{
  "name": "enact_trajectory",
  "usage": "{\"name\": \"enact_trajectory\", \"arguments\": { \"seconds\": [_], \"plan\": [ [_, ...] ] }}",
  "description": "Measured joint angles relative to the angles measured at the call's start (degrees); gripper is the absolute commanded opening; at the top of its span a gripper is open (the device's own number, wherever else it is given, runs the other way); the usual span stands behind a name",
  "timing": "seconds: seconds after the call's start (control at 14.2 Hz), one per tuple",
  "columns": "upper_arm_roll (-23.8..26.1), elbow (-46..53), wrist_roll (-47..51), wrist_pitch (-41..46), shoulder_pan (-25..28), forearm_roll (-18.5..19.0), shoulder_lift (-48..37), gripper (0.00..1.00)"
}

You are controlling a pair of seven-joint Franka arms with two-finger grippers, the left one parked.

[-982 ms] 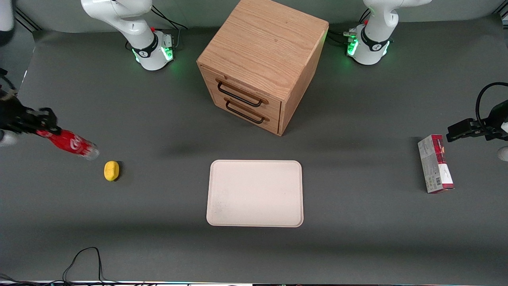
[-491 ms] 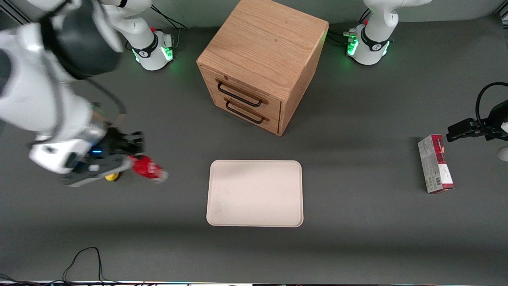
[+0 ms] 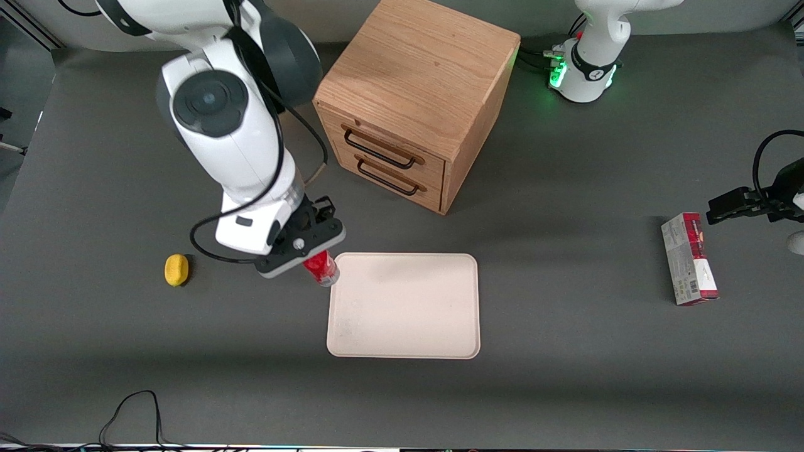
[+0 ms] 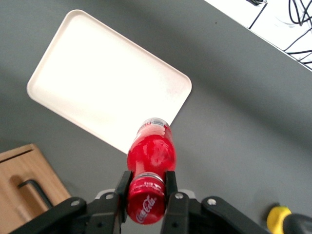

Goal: Place coke bottle on tray
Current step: 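Lift the bottle and carry it over the cream tray, then lower the bottle upright onto the tray and open the right gripper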

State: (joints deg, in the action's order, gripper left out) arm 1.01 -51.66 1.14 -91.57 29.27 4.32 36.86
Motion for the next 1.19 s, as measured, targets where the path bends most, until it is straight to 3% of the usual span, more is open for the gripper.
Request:
{"name": "enact_trajectory", "arguments": {
  "seconds": [0.42,0.77,0.84,0.91,0.98,1.19],
  "plan": [
    [-0.04,-0.66,-0.01,-12.12,-1.18,0.01,12.57,0.11],
    [-0.28,-2.05,-0.01,-19.68,-1.61,0.03,16.29,0.11],
    [-0.35,-2.18,-0.01,-20.09,-1.71,0.03,16.56,0.15],
    [-0.36,-2.17,-0.01,-20.3,-1.75,0.03,16.61,0.52],
    [-0.38,-2.17,-0.01,-20.37,-1.75,0.03,16.61,1.0],
    [-0.51,-2.18,-0.01,-20.84,-1.76,0.04,16.62,1.0]
  ]
}}
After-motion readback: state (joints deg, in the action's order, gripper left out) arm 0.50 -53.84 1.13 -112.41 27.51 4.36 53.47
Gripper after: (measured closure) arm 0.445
